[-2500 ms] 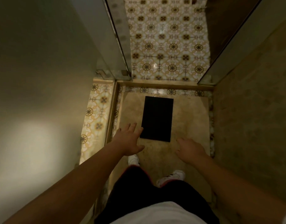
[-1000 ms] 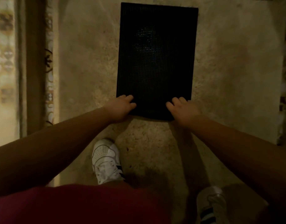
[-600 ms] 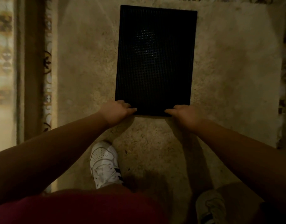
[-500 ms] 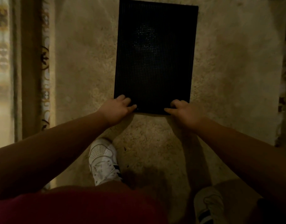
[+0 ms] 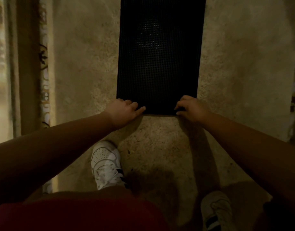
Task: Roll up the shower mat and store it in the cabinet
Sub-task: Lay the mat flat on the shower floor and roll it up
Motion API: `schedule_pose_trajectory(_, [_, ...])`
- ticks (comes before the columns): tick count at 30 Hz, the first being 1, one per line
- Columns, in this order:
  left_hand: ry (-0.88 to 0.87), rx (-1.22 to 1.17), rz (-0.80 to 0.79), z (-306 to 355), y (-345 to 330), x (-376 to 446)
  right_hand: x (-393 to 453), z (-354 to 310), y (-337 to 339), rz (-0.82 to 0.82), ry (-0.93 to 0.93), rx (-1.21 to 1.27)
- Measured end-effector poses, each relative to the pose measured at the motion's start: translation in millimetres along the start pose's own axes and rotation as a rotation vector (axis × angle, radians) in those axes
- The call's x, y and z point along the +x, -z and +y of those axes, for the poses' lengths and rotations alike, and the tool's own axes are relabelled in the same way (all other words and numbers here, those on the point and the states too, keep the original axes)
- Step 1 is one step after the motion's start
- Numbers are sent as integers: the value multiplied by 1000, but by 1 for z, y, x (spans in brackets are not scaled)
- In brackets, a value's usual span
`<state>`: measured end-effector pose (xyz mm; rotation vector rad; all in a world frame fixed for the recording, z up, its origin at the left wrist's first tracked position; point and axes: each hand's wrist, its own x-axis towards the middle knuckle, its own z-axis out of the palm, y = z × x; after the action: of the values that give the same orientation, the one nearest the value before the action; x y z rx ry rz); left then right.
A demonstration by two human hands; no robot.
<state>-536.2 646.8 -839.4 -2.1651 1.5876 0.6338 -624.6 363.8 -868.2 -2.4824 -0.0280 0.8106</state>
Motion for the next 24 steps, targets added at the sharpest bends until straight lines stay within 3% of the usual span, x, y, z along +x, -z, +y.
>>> schedule_pose_trajectory(3, [90, 24, -2, 12, 0, 0, -8, -4, 3, 30, 172, -385])
schedule_pose_trajectory(7, [159, 34, 22, 20, 1, 5, -20, -12, 0, 24, 152, -621])
schedule_pose_trajectory(15, [230, -89, 31, 25, -5, 17, -20, -25, -11, -36, 0, -566])
schedule_pose_trajectory(24, [110, -106, 13, 1, 0, 19, -17, -38, -7, -93, -81, -593])
